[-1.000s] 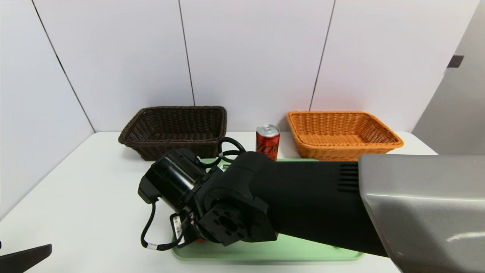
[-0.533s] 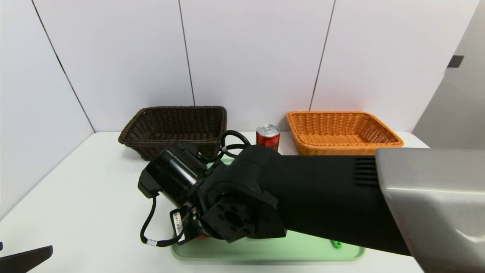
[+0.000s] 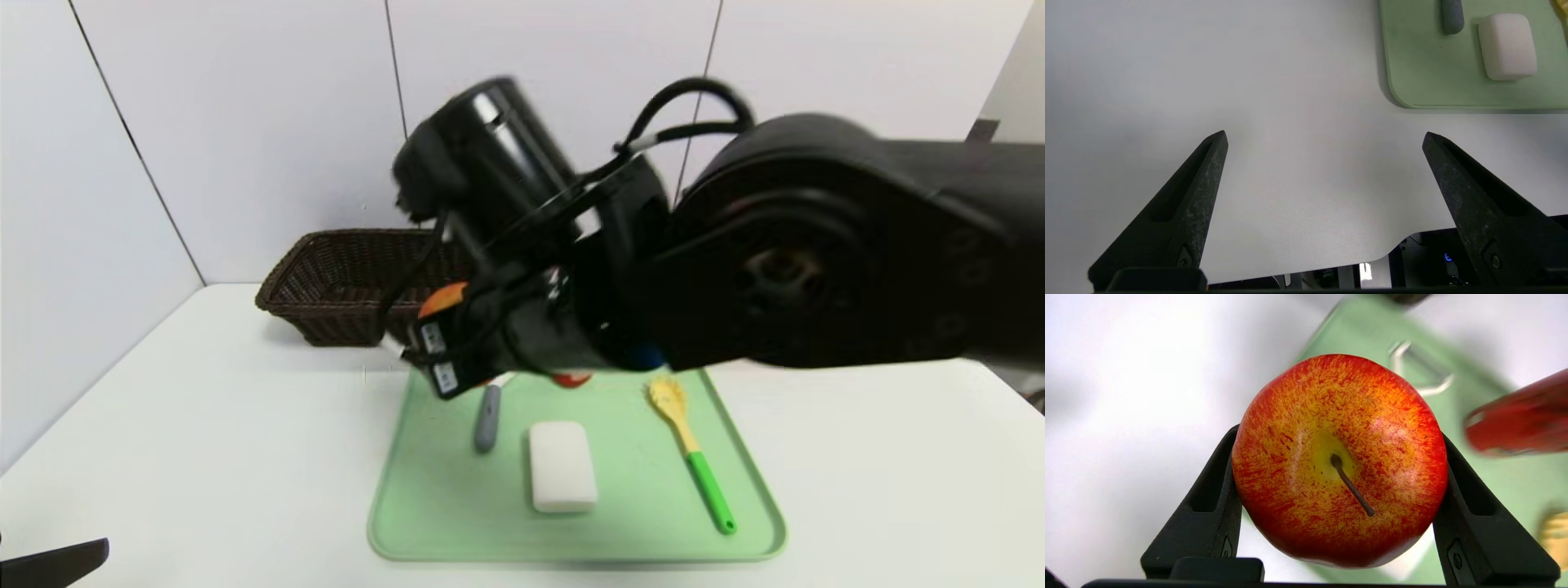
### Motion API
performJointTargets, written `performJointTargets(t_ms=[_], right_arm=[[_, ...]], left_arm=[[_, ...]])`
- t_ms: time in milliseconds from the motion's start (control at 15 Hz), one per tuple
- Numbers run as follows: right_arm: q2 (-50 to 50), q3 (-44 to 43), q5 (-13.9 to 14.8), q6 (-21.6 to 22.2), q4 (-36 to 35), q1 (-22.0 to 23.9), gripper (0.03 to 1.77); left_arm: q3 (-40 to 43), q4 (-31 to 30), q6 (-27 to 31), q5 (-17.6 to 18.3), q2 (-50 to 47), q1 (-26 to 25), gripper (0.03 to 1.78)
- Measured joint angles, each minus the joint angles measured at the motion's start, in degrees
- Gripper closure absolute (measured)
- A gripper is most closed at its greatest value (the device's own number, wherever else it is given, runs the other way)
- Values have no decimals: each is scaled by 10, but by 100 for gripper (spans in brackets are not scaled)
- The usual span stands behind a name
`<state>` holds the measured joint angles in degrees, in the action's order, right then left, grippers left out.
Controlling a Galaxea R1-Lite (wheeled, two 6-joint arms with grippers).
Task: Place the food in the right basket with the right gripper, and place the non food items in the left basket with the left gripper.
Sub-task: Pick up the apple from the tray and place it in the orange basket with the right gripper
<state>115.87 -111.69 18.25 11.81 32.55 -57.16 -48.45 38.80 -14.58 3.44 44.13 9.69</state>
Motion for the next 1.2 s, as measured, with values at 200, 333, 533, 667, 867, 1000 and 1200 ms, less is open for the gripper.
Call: performJointTargets(t_ms=[200, 333, 533, 667, 867, 1000, 1200], right_arm=[[-53, -1, 3, -30, -20, 67, 57], [-80, -1, -5, -37, -30, 123, 57], [-104, -1, -31, -37, -33, 210, 57], [-110, 0, -49, -37, -32, 276, 57], [-92, 0, -78, -35, -30, 377, 57], [-62, 2, -79, -35, -28, 421, 57], [-8, 3, -77, -35, -28, 459, 57]], left_arm=[[-2, -8, 1, 0, 10, 0, 12], [-1, -15, 1, 1, 16, 0, 12], [0, -14, 1, 4, 23, 0, 12], [-3, -14, 2, 5, 29, 0, 12], [-7, -16, 3, 10, 37, 1, 12], [-8, -16, 3, 13, 43, 1, 12], [-9, -16, 3, 21, 50, 1, 12]])
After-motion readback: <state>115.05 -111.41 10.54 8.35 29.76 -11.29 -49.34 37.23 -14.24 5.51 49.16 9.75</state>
